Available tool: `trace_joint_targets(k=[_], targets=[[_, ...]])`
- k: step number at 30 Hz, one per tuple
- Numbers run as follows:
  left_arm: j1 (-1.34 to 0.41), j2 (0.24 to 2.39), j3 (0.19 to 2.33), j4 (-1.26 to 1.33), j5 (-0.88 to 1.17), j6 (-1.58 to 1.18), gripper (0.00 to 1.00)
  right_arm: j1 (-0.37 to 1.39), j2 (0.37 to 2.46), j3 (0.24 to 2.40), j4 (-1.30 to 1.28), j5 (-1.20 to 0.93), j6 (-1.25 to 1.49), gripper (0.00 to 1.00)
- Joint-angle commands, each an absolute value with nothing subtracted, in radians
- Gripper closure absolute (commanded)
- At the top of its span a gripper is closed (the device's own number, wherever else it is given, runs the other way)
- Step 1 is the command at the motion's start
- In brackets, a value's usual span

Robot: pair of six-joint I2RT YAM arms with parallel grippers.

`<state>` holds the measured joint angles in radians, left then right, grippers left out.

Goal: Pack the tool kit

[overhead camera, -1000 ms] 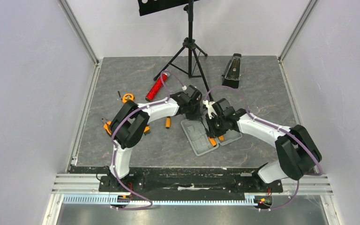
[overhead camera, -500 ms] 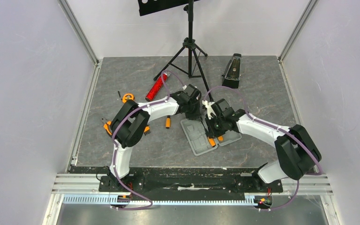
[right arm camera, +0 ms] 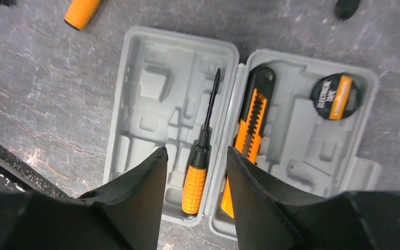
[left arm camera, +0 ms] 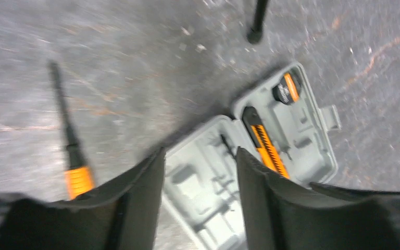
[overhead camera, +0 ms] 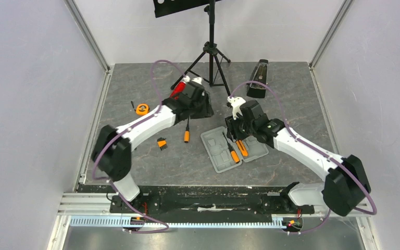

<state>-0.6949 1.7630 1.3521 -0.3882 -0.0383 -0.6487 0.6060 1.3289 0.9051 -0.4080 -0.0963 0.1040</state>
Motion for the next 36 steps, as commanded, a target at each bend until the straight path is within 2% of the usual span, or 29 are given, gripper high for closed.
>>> trace_joint_targets(k=[1, 5, 12, 29, 32, 36], targets=[[-0.633, 1.61, 1.231, -0.443, -0.182, -0.529, 0.37, 0.593, 1.233, 0.855, -0.297, -0.028, 0.117, 0.48], [-0.577, 1.543, 1.105, -0.465, -0.214, -0.501, 0.22, 0.573, 1.172, 0.795, -0.246, -0.006, 0.133, 0.39], [-0.539, 1.604, 1.076, -0.465, -0.189, -0.491, 0.23, 0.553, 1.118, 0.737, -0.213, 0.021, 0.146, 0.34], [-0.538, 1.767, 1.096, -0.454, -0.053, -0.512, 0.49, 0.509, 1.076, 0.695, -0.196, 0.003, 0.144, 0.33], [-0.538, 1.775, 1.104, -0.469, -0.051, -0.508, 0.56, 0.503, 1.077, 0.696, -0.194, 0.003, 0.139, 0.33], [-0.54, 1.751, 1.106, -0.48, -0.046, -0.491, 0.77, 0.496, 1.074, 0.699, -0.193, -0.024, 0.13, 0.33]])
